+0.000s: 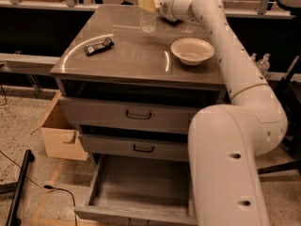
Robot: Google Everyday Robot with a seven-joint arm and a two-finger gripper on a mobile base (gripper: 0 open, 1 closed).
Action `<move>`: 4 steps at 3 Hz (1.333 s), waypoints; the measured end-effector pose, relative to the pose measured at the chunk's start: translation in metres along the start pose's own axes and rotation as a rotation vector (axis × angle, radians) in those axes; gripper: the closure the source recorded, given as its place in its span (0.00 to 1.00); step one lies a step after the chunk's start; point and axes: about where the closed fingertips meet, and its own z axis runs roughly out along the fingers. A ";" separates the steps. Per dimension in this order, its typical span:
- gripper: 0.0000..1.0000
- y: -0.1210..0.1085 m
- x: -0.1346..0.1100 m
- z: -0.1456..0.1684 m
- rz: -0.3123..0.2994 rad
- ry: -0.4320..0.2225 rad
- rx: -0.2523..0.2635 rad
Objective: Place water bottle into bottom drawer
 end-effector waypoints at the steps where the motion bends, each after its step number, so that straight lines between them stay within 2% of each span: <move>1: 1.00 0.028 0.001 -0.038 -0.024 -0.040 -0.112; 2: 1.00 0.076 -0.006 -0.064 -0.031 -0.113 -0.248; 3: 1.00 0.076 -0.006 -0.064 -0.031 -0.113 -0.248; 4: 1.00 0.099 -0.015 -0.078 -0.035 -0.088 -0.293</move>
Offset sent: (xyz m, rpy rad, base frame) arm -0.1732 0.0039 0.0172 0.1159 -0.1351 0.3862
